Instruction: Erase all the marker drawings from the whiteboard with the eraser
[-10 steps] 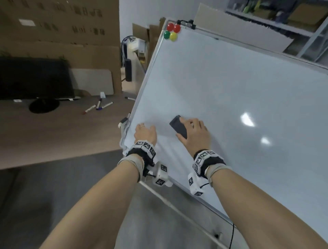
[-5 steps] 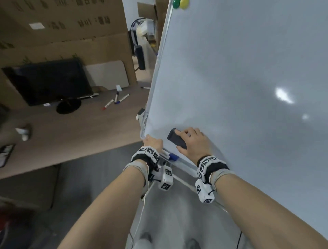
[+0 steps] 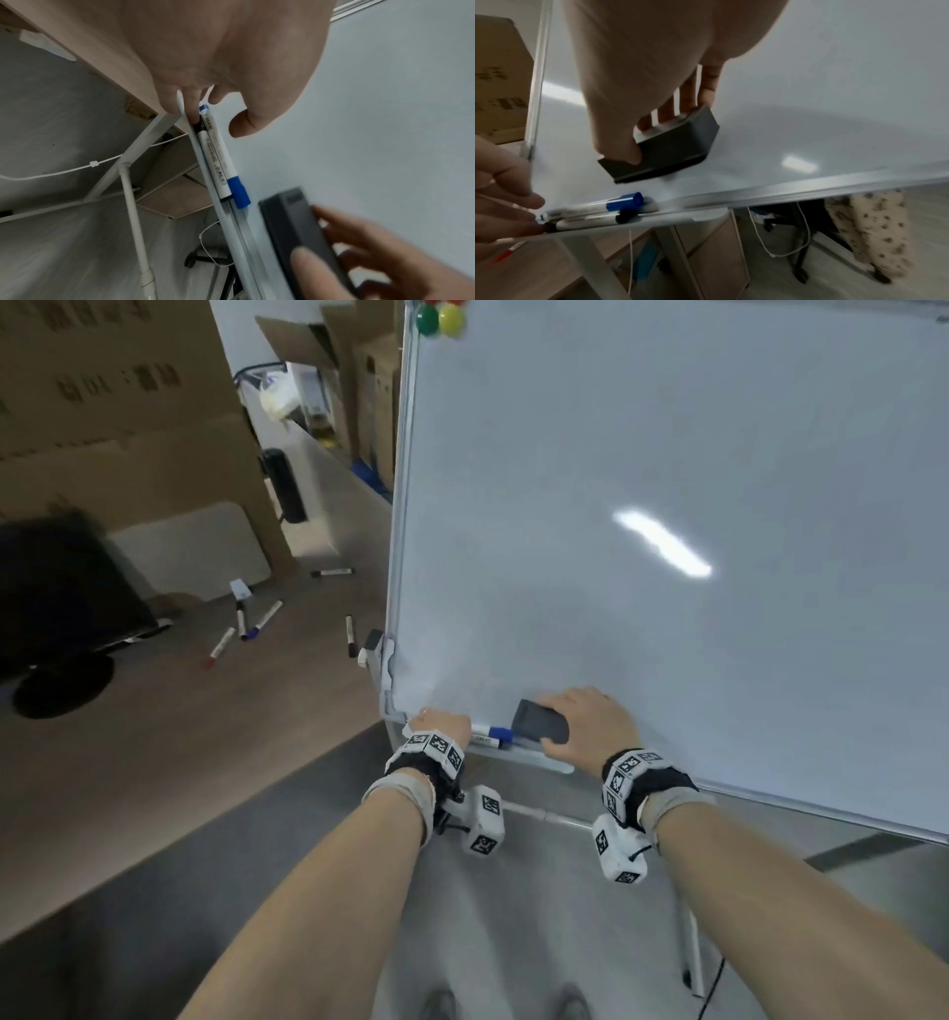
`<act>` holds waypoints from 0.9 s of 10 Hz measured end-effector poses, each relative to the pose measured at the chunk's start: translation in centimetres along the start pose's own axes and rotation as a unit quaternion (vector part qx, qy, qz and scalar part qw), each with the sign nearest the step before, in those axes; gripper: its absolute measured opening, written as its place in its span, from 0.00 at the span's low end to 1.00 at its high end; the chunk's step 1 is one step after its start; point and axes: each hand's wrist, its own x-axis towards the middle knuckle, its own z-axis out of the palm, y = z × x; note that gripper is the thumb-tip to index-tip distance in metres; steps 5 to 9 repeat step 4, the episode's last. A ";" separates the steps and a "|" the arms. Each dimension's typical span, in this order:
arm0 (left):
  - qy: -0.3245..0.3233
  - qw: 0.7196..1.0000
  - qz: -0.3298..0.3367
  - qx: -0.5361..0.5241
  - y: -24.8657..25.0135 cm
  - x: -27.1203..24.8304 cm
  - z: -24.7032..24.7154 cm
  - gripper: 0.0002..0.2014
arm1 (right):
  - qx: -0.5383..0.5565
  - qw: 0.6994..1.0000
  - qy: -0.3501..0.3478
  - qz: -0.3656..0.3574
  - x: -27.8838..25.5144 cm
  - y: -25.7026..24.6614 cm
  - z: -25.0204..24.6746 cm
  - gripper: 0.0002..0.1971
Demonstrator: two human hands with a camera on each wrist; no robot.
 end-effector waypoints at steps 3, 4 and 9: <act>0.040 0.998 0.001 -0.055 -0.3 -1.6 1.0 0.19 | 0.063 0.989 -0.113 0.068 -1.2 -1.2 1.9 0.17; 0.033 0.996 -0.031 -0.076 -0.4 -1.7 0.6 0.21 | 0.088 0.990 -0.090 0.066 -1.4 -2.0 1.7 0.18; 0.033 0.996 -0.031 -0.076 -0.4 -1.7 0.6 0.21 | 0.088 0.990 -0.090 0.066 -1.4 -2.0 1.7 0.18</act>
